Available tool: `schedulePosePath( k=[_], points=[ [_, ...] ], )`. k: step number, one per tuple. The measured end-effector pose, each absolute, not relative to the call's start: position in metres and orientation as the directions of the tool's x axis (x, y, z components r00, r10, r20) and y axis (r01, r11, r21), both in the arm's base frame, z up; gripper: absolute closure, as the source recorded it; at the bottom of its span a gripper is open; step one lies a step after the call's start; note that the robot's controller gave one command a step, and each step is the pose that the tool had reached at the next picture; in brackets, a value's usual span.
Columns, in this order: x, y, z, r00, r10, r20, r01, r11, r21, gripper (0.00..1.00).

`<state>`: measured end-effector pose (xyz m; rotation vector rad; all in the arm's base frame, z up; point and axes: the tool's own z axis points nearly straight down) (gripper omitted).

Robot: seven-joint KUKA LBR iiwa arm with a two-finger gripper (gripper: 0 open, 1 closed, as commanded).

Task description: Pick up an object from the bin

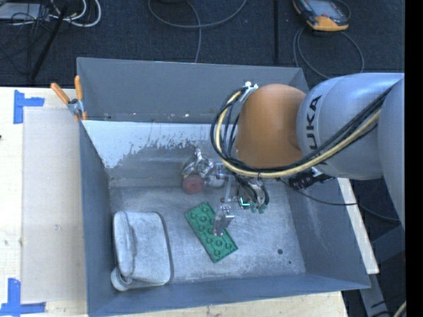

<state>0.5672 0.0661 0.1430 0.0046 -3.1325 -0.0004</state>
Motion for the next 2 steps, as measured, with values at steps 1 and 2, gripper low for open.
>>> schedulePosePath(
  k=[1, 2],
  points=[
    [0.58, 0.059, 0.074, -0.987, -0.163, -0.007, -0.163, 0.987, 0.002, 0.0],
    [0.565, -0.017, 0.075, -0.828, -0.56, -0.01, -0.56, 0.828, -0.002, 0.0]
  ],
)
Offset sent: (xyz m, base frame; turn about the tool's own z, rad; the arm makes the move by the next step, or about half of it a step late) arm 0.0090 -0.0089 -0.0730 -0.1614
